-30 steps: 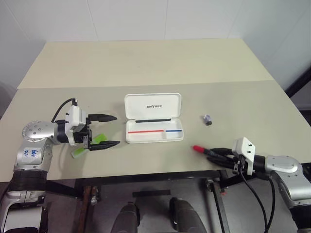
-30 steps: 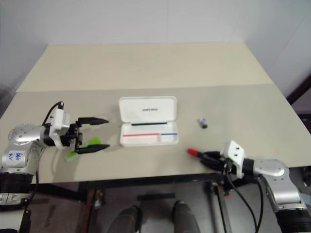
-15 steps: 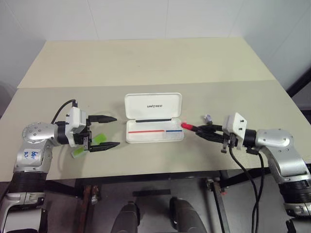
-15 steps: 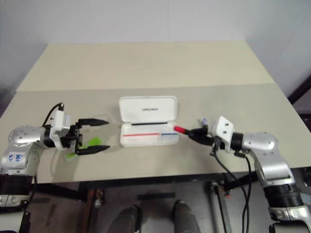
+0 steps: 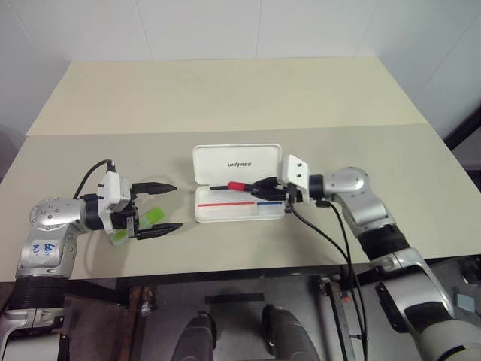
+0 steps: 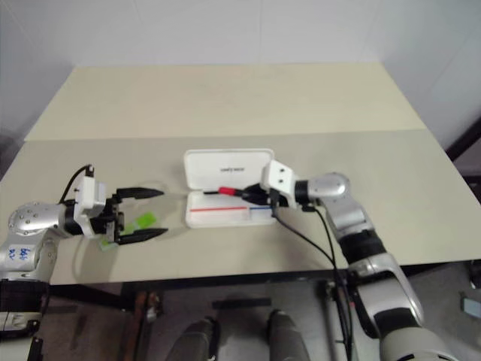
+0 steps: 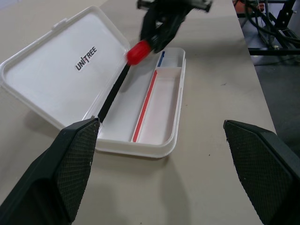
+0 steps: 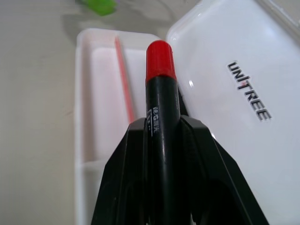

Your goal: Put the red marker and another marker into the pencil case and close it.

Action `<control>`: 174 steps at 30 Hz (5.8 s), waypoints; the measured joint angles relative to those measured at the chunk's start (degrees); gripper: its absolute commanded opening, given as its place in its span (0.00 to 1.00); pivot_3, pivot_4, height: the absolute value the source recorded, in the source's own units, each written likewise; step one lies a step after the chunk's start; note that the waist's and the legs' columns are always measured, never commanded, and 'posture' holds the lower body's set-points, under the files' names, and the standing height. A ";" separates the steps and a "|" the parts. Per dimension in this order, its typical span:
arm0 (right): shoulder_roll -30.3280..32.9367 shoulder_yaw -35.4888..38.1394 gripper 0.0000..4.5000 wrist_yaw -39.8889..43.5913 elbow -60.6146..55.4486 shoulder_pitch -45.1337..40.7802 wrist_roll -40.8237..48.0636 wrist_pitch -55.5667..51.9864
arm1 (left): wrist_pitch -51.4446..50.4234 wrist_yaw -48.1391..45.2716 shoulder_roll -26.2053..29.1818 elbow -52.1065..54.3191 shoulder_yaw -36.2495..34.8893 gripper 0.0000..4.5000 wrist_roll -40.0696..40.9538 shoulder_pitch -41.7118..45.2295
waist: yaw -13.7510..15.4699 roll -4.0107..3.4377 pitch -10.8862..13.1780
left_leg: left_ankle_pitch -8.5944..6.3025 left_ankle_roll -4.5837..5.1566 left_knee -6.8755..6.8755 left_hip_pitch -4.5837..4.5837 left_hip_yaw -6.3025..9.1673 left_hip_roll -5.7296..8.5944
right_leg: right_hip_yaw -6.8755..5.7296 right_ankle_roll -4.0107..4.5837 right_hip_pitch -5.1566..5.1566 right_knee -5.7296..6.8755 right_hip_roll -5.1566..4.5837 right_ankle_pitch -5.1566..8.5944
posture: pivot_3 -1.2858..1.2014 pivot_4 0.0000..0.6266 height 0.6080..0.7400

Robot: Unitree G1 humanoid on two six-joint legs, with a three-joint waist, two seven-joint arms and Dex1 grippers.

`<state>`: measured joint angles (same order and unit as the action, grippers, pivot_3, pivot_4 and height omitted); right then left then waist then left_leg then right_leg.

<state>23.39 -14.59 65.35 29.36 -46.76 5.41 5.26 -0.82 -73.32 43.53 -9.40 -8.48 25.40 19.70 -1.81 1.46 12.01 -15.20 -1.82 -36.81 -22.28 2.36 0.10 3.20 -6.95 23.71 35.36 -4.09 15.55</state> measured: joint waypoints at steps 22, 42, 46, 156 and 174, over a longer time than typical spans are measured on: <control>-9.39 -0.21 1.00 -0.08 8.72 -4.43 -1.85 11.09 | -1.56 2.79 0.06 3.99 -0.50 1.00 0.09 -2.82 | -0.84 -0.03 0.02 | 0.09 -0.15 0.58 0.00 -0.01 -0.04 | 0.02 0.02 0.19 0.08 0.06 0.02 | 0.52 0.24 1.00; 13.39 11.61 1.00 9.39 -36.57 23.84 20.96 -12.38 | 1.10 4.97 3.62 0.81 -12.29 1.00 0.11 -15.61 | 0.17 -0.03 0.01 | 0.06 -0.12 0.70 0.13 -0.01 -0.14 | -0.11 0.17 0.07 -0.30 -0.13 0.14 | 0.52 0.24 1.00; 15.05 12.97 1.00 9.73 -36.44 25.14 20.58 -11.35 | 2.25 5.72 3.33 -3.23 -12.93 1.00 -0.17 -15.85 | 0.09 -0.02 0.01 | 0.06 -0.12 0.70 0.12 -0.01 -0.13 | -0.07 0.14 0.08 -0.33 -0.16 0.12 | 0.52 0.24 1.00; 5.91 24.31 1.00 -29.59 -48.29 39.15 18.40 -20.87 | 5.56 -3.80 -16.02 -16.06 16.70 0.99 -11.78 19.22 | 1.66 -0.07 -0.01 | -0.15 -0.05 0.54 0.57 0.10 -0.01 | -0.20 -0.08 -0.82 -0.74 0.07 0.11 | 0.52 0.24 1.00; -1.05 25.15 1.00 -46.92 -32.52 32.39 10.45 -27.70 | -4.17 -6.81 -6.76 -4.69 9.82 0.99 -4.35 16.96 | 0.38 -0.08 -0.01 | -0.10 -0.03 0.58 0.60 -0.03 -0.03 | -0.01 -0.03 -0.61 -0.41 0.15 0.14 | 0.52 0.24 1.00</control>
<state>22.35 10.56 18.43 -3.17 -14.37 15.85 -22.44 -4.98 -80.13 36.78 -14.09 1.34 21.05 36.66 -1.44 1.38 11.99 -15.30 -1.85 -36.24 -21.68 2.33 0.07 3.19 -6.98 23.10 34.95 -3.93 15.69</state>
